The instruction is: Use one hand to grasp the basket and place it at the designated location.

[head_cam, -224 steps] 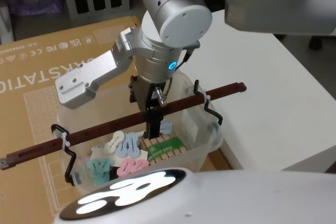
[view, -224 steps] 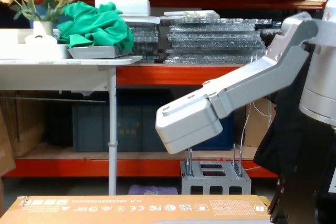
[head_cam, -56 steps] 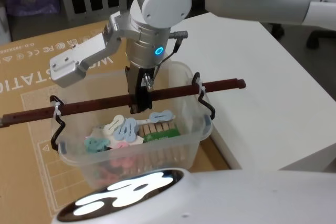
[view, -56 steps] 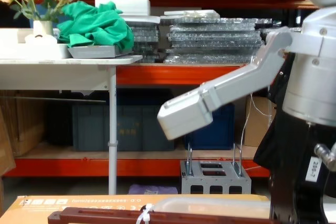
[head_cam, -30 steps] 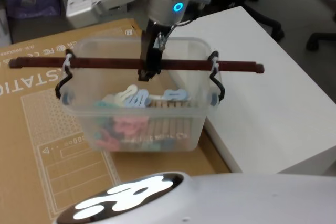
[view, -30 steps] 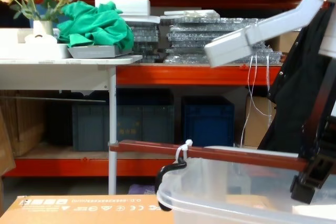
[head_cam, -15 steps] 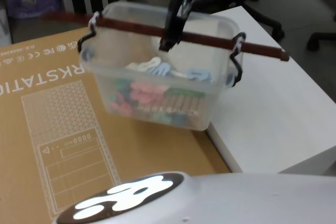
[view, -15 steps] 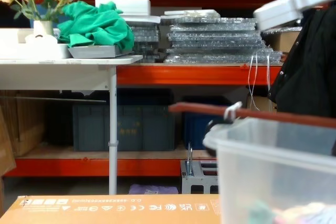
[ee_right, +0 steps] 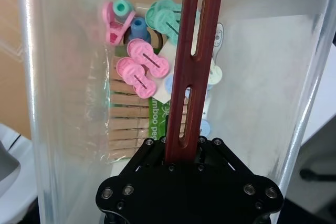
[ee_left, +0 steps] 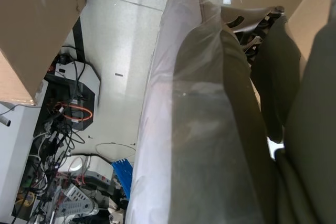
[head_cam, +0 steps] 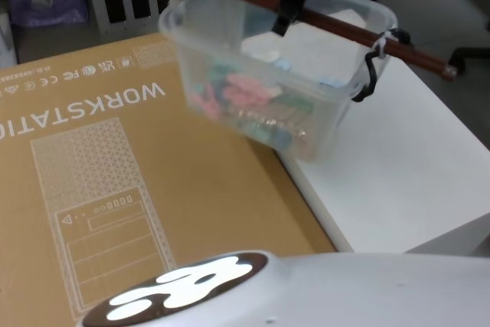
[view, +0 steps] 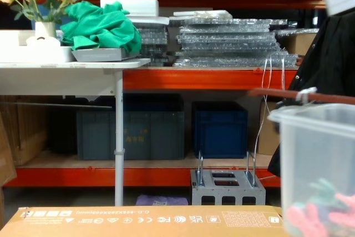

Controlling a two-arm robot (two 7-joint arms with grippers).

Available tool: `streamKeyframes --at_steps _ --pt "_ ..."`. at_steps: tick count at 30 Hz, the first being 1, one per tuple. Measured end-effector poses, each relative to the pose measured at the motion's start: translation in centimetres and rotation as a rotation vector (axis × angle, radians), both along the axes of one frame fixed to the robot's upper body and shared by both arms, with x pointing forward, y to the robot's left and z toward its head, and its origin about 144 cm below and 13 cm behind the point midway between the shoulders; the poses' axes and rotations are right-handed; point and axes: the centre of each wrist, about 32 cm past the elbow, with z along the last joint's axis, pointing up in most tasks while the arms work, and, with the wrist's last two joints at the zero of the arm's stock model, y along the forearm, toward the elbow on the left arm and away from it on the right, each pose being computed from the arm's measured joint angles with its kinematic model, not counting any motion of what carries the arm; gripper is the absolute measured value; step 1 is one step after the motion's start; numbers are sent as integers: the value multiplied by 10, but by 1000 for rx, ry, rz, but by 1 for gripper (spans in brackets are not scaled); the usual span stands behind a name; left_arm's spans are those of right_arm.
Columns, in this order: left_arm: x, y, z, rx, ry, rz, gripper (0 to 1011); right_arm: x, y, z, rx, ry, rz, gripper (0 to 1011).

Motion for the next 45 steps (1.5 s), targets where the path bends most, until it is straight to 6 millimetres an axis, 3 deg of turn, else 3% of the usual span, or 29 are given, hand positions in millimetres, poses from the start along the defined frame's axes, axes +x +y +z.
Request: streamKeyframes --at_steps 19,45 --pt "0 0 0 0 0 0 0 18 -64 3 -12 7 -363 123" --pt "0 0 0 0 0 0 0 15 -120 -16 -22 -1 -655 123"
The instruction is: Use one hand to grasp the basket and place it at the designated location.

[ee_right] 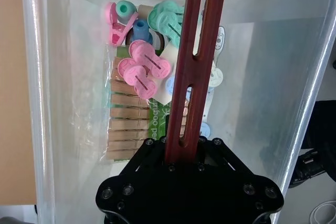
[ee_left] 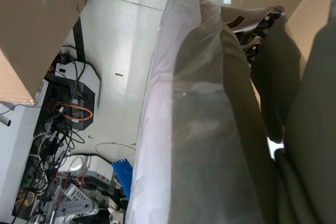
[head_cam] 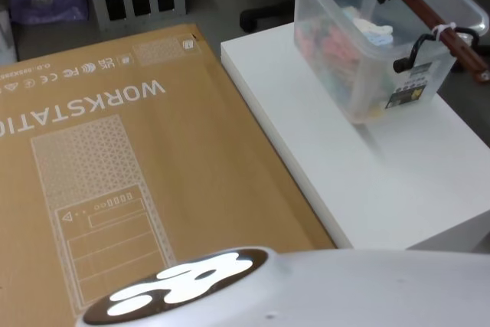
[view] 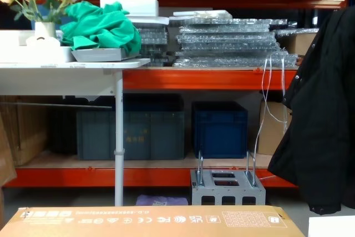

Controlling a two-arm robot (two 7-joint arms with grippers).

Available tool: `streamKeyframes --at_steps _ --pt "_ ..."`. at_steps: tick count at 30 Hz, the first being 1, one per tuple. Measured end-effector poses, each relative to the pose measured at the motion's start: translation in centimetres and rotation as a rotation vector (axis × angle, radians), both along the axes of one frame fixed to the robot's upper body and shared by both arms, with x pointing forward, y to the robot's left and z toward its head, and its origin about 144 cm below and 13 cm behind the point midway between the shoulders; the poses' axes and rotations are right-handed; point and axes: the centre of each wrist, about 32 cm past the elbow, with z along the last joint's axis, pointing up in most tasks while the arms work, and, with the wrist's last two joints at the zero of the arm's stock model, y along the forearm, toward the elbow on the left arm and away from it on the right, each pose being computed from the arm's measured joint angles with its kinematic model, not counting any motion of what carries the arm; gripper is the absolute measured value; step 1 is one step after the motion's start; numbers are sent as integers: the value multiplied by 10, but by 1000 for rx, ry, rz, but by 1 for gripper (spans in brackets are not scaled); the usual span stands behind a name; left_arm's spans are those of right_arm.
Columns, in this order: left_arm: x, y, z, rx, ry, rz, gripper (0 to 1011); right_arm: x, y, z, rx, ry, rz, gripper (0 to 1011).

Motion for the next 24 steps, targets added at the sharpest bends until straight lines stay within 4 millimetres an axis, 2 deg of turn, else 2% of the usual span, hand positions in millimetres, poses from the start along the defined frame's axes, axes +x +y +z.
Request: streamKeyframes --at_steps 6,16,24 --pt "0 0 0 0 0 0 0 -1 -7 -7 2 15 -14 123" --pt "0 0 0 0 0 0 0 14 -18 -36 25 81 -24 123" --pt "0 0 0 0 0 0 0 24 -23 -50 48 126 -11 123"
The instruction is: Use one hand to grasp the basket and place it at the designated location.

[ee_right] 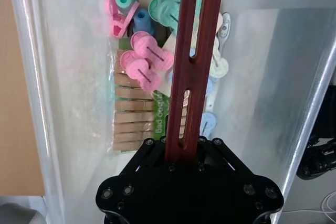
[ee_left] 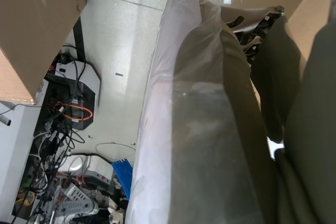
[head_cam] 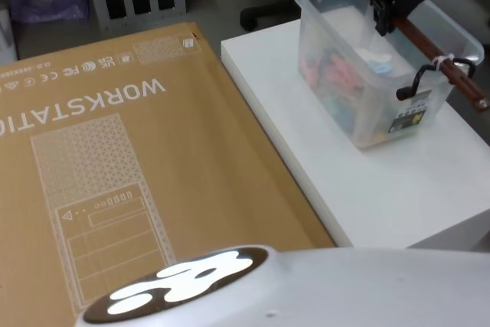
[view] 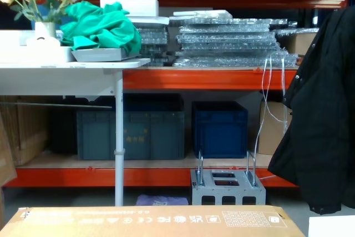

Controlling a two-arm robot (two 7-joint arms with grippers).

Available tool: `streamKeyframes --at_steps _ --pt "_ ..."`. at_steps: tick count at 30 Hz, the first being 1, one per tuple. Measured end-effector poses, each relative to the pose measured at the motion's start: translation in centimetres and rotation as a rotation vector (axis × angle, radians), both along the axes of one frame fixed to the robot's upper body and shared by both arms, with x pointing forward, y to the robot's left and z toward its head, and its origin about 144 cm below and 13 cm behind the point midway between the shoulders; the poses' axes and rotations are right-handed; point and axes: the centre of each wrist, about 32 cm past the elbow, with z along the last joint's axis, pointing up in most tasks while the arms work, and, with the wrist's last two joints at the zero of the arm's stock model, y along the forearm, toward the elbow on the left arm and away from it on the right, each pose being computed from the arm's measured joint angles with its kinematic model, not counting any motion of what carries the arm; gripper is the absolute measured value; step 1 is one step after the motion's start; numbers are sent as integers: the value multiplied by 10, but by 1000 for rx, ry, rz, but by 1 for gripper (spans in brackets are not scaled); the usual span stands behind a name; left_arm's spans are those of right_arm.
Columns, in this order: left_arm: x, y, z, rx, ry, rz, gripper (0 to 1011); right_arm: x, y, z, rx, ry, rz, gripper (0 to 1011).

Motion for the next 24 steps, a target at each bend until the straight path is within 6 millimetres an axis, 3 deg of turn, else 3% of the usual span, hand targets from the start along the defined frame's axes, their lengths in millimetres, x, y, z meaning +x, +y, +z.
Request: streamKeyframes --at_steps 19,21,24 --pt "0 0 0 0 0 0 0 10 4 -13 16 62 34 118" --pt "0 0 0 0 0 0 0 11 5 -13 14 65 34 128" --pt "0 0 0 0 0 0 0 11 5 -13 14 62 33 238"
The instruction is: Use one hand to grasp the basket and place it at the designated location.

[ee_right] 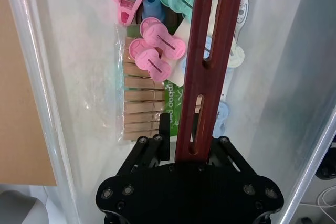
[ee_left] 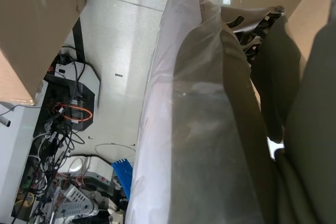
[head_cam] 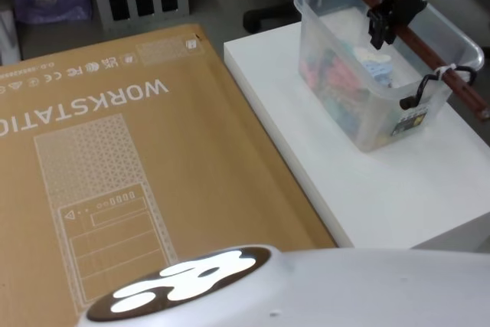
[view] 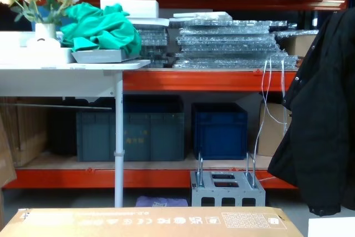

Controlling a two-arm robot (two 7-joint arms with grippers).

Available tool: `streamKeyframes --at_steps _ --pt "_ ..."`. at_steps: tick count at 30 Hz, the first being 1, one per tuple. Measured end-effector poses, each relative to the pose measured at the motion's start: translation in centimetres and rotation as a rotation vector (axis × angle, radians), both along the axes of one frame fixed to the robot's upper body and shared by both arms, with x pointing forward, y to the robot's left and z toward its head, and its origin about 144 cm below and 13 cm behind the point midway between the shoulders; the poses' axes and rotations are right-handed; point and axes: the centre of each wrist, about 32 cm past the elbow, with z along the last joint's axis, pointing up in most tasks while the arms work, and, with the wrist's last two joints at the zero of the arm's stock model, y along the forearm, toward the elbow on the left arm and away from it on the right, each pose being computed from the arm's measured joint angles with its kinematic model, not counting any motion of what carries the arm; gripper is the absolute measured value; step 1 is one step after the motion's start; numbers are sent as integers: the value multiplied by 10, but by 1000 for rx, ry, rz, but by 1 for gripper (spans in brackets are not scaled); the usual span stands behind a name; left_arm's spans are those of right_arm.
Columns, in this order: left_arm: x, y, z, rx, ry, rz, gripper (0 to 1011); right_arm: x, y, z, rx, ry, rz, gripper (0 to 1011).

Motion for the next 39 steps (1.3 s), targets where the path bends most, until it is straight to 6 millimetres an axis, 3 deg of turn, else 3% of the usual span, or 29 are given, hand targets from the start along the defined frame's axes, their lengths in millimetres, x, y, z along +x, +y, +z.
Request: streamKeyframes --at_steps 4,14,15,22,27,39 --pt "0 0 0 0 0 0 0 0 0 1 3 -5 -1 335" --pt "0 0 0 0 0 0 0 -2 0 6 11 -17 4 700" --pt "0 0 0 0 0 0 0 -2 0 7 13 -19 4 700" --pt "0 0 0 0 0 0 0 -15 -12 38 59 -84 -8 934" --pt "0 0 0 0 0 0 0 -23 -16 54 78 -118 -8 1000" --pt "0 0 0 0 0 0 0 -43 -24 86 108 -191 -7 1000"
